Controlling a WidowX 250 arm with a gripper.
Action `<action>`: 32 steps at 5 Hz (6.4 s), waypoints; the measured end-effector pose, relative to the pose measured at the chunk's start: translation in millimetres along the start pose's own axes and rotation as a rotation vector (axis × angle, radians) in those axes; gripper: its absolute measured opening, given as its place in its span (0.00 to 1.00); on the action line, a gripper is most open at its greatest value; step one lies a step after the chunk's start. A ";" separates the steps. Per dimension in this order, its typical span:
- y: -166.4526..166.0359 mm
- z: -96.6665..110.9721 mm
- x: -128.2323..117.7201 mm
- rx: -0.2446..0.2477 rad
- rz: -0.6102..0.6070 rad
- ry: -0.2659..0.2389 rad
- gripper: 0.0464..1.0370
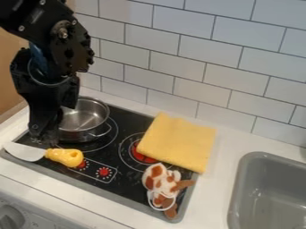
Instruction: Put the silver pot in the top right corner
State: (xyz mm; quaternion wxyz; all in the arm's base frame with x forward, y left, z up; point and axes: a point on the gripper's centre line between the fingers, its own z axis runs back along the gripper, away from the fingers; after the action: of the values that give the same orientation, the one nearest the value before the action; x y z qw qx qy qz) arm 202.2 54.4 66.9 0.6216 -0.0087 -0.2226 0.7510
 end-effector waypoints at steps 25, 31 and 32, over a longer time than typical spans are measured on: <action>-121.6 -8.6 -103.0 0.025 -1.019 0.141 0.01; -121.5 -28.3 -182.2 0.042 -1.216 0.176 0.01; -121.5 -38.1 -187.2 0.060 -1.225 0.178 0.01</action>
State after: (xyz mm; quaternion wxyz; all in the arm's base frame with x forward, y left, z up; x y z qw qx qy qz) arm 368.7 -93.2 25.2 0.9560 0.0756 -0.1132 0.2601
